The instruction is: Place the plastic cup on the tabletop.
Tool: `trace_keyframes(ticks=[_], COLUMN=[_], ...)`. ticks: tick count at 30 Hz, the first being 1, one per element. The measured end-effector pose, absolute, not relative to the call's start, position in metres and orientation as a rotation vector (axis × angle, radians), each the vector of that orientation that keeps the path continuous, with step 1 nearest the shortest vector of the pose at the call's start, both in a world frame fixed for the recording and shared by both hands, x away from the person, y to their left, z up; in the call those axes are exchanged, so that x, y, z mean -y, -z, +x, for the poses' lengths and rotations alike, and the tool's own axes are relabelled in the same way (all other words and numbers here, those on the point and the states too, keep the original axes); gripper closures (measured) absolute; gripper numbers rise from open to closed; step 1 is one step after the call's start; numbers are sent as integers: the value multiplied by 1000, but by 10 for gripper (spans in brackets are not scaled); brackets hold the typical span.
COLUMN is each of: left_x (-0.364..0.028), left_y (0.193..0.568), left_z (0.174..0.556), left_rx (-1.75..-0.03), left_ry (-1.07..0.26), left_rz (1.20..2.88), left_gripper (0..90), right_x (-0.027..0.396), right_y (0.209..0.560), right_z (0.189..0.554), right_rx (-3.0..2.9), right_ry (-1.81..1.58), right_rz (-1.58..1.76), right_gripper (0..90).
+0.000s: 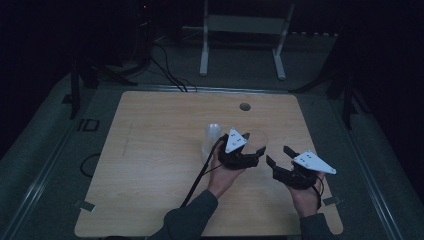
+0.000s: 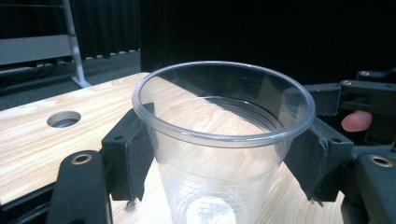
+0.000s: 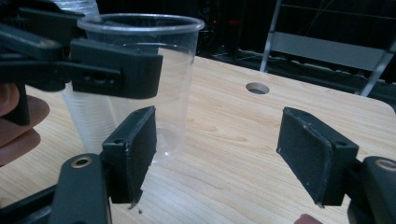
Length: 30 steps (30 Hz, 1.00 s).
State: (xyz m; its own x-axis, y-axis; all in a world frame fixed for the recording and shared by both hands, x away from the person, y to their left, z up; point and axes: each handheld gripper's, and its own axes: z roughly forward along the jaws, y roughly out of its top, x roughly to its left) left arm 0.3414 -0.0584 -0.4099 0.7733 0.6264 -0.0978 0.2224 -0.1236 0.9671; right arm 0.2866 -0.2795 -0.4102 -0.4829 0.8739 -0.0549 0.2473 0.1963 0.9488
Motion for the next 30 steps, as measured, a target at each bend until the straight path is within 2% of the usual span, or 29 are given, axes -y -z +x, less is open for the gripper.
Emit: trace_keyframes(ticks=[30], left_x=[64], left_y=[445], left_z=[341], left_rx=[-671], left_ry=[-409], left_rz=[1720], left_gripper=[295], right_x=[285], right_y=[405], right_z=[287], right_rx=[-1809], right_ry=[-1318], right_rz=[1064], right_gripper=[281])
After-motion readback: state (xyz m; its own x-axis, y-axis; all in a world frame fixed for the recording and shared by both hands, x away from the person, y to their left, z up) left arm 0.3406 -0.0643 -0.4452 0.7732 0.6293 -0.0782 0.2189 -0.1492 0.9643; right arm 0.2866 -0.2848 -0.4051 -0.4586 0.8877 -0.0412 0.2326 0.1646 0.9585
